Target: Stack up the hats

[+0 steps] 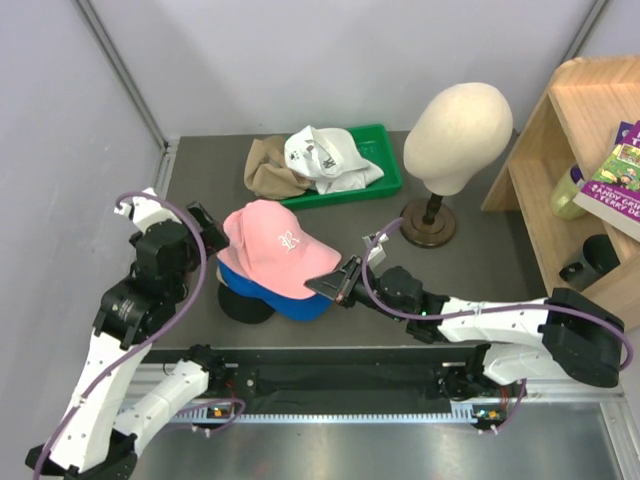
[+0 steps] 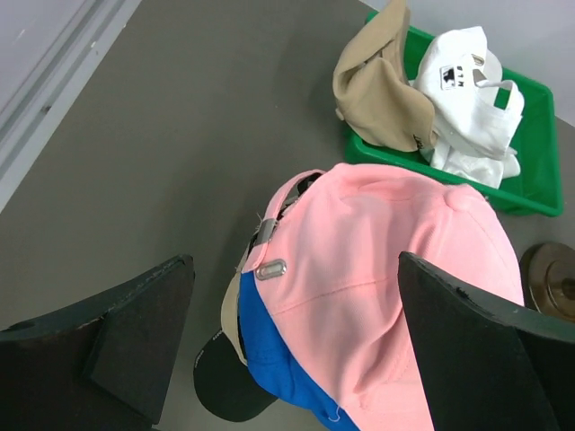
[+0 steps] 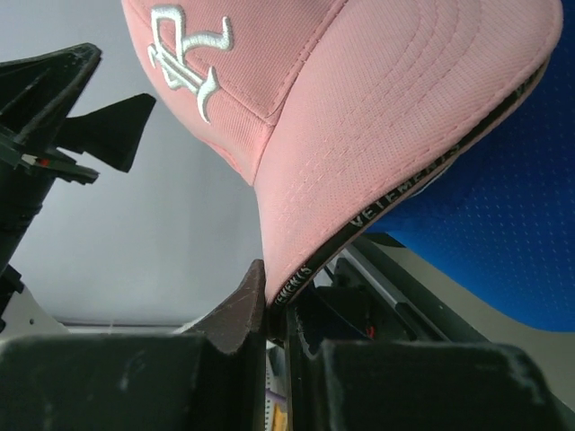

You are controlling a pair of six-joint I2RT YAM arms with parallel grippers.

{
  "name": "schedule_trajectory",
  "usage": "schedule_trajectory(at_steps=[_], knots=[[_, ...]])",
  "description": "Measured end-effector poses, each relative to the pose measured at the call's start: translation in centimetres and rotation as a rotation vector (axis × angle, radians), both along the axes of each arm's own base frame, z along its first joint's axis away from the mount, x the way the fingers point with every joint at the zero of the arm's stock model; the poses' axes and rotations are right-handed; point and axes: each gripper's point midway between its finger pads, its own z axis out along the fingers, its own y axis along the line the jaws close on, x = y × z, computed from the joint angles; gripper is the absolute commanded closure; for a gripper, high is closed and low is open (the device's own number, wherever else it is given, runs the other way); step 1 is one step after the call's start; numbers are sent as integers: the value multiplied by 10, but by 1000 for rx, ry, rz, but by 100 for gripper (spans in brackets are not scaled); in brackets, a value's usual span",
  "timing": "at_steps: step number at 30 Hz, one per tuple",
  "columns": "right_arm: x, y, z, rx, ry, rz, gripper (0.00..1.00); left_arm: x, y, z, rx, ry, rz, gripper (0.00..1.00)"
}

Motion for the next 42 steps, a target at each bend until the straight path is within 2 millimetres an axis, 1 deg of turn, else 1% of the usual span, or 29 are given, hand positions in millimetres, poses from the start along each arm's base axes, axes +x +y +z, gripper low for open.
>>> schedule_trajectory(at_steps=[2, 4, 8, 11, 13, 16, 20, 24, 27, 30, 33, 34, 36, 37, 38, 39, 40, 42], knots=[[-3, -4, -10, -16, 8, 3, 100, -3, 2, -2, -17, -8, 13, 3], [-5, -6, -17, -33, 10, 11, 100, -4, 3, -12, -25, 5, 24, 5], [-6, -5, -21, -54, -14, 27, 100, -6, 3, -46, -19, 68, 44, 14], [-6, -3, -26, -69, -19, 34, 100, -7, 4, -64, -21, 98, 55, 18], [-7, -4, -28, -73, -25, 36, 100, -7, 4, -69, -25, 107, 64, 19], [-7, -7, -34, -87, -30, 37, 100, -8, 4, -71, -50, 100, 80, 25], [-10, -13, -43, -101, -28, 41, 100, -16, 8, -81, -91, 86, 105, 26], [-12, -20, -50, -104, -15, 40, 100, -24, 10, -96, -121, 84, 122, 26], [-13, -23, -56, -100, -5, 42, 100, -25, 9, -113, -126, 103, 120, 26], [-10, -22, -60, -101, -2, 45, 100, -23, 8, -122, -131, 103, 121, 26], [-9, -21, -65, -103, 1, 52, 91, -21, 7, -127, -135, 97, 121, 27], [-8, -20, -66, -103, 1, 54, 82, -19, 6, -129, -138, 92, 119, 27], [-8, -21, -67, -109, 1, 55, 75, -17, 4, -133, -143, 91, 114, 28], [-7, -23, -71, -126, 5, 53, 70, -16, 3, -135, -145, 91, 112, 28], [-7, -25, -76, -141, 13, 50, 68, -16, 2, -136, -146, 92, 111, 28], [-6, -29, -83, -164, 22, 44, 66, -16, 1, -139, -148, 98, 107, 28], [-6, -34, -91, -190, 33, 38, 61, -17, 1, -141, -148, 105, 104, 28], [-7, -44, -106, -237, 60, 28, 55, -18, -1, -146, -152, 116, 102, 28]])
